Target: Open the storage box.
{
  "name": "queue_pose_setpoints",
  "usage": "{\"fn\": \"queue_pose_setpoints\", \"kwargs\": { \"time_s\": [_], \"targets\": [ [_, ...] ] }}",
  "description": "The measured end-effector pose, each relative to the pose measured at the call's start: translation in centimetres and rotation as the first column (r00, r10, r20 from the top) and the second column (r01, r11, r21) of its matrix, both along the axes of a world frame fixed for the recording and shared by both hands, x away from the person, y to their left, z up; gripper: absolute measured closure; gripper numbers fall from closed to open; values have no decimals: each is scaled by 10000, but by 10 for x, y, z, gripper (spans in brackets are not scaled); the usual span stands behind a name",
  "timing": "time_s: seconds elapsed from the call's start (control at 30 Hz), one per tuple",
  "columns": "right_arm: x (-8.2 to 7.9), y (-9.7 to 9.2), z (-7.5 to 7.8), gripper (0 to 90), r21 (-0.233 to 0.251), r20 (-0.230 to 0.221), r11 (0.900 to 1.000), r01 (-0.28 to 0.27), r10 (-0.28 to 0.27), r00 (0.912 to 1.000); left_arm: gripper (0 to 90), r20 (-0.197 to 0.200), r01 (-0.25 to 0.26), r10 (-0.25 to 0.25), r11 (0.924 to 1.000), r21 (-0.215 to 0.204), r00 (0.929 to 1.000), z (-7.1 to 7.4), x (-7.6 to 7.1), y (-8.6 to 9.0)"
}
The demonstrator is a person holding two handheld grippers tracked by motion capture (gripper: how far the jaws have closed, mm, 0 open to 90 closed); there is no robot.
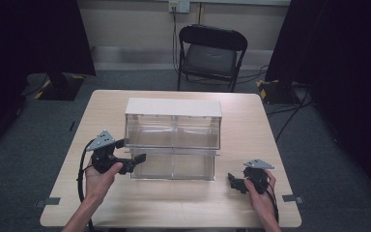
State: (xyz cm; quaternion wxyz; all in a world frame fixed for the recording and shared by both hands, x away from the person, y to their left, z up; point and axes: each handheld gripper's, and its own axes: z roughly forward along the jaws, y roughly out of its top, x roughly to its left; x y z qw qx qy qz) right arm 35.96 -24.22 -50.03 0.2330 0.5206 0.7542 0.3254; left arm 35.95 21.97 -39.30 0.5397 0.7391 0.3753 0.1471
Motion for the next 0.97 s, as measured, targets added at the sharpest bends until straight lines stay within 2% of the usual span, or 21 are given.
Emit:
{"fn": "queue_pose_setpoints", "kwargs": {
  "time_s": [0.97],
  "targets": [
    [0, 0, 0, 109, -23, -11, 10000, 10, -10, 10000, 71, 14, 8, -8, 10000, 19, 10000, 0, 0, 0]
  ]
}}
